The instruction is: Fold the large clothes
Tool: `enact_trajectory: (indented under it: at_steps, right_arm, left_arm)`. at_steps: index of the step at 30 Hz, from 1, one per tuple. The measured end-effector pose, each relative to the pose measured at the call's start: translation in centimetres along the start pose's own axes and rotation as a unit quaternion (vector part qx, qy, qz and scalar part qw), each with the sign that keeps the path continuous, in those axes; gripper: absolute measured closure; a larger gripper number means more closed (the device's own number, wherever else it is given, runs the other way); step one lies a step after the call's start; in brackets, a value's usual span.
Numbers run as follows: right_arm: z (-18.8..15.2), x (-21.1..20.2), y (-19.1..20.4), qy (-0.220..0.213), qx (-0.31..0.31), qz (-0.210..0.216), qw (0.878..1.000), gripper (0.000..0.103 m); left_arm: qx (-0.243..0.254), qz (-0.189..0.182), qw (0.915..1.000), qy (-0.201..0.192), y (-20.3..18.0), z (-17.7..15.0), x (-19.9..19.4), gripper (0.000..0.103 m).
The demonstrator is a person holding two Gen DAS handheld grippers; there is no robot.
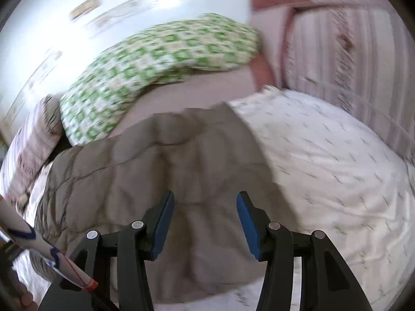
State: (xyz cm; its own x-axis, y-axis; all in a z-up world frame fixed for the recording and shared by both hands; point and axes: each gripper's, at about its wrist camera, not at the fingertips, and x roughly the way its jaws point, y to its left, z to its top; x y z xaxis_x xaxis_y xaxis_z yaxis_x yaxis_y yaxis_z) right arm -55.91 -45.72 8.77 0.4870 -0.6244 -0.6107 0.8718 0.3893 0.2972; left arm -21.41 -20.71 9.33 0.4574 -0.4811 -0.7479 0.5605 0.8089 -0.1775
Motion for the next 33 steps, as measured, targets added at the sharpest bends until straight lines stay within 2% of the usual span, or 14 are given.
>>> enact_trajectory:
  at_steps: [2,3,5,8,10,13,15,18,21,26,28,29,33]
  right_arm:
    - [0.2,-0.2,-2.5,0.021,0.035,-0.003,0.999,0.045]
    - [0.1,-0.2,-3.6,0.029,0.050,-0.005,0.998,0.044]
    - [-0.2,-0.1,-5.7,0.052,0.080,-0.009,0.995,0.044]
    - [-1.1,0.2,-8.6,0.082,0.133,-0.006,0.988,0.043]
    - [-1.9,0.6,-10.2,0.101,0.181,0.020,0.978,0.042]
    - [-3.2,1.6,-12.3,0.127,0.264,0.068,0.954,0.041]
    - [-3.7,2.0,-12.6,0.132,0.290,0.088,0.944,0.037]
    - [-3.8,2.1,-12.5,0.121,0.308,0.099,0.939,0.034]
    - [-3.7,2.6,-12.1,0.120,0.307,0.095,0.939,0.029]
    - [-3.3,4.1,-11.1,0.127,0.278,0.070,0.949,0.025]
    - [-3.7,3.6,-11.8,0.123,0.305,0.056,0.943,0.027]
    - [-3.9,3.3,-12.2,0.119,0.325,0.057,0.936,0.027]
    - [-4.5,2.9,-12.3,0.124,0.348,0.067,0.927,0.027]
  left_arm:
    - [-0.048,-0.015,0.9978,0.042,3.1,0.2,0.8,0.022]
    - [-0.079,-0.033,0.9939,0.069,5.0,0.1,1.4,0.022]
    - [-0.130,-0.066,0.9836,0.106,7.8,-0.3,2.3,0.022]
    - [-0.197,-0.119,0.9620,0.147,10.5,-1.4,3.2,0.022]
    - [-0.218,-0.137,0.9531,0.160,10.8,-2.0,3.3,0.022]
    - [-0.233,-0.152,0.9449,0.172,10.4,-2.9,3.5,0.022]
    - [-0.246,-0.167,0.9384,0.176,10.1,-3.4,3.9,0.022]
    - [-0.270,-0.190,0.9267,0.180,10.1,-4.0,5.0,0.022]
    - [-0.277,-0.189,0.9253,0.176,9.6,-4.0,5.6,0.021]
    - [-0.259,-0.172,0.9364,0.163,8.4,-3.6,5.8,0.020]
    - [-0.259,-0.173,0.9363,0.163,8.5,-3.6,5.9,0.020]
    - [-0.260,-0.175,0.9354,0.164,8.7,-3.6,6.0,0.020]
    - [-0.256,-0.175,0.9362,0.164,8.7,-3.6,6.2,0.019]
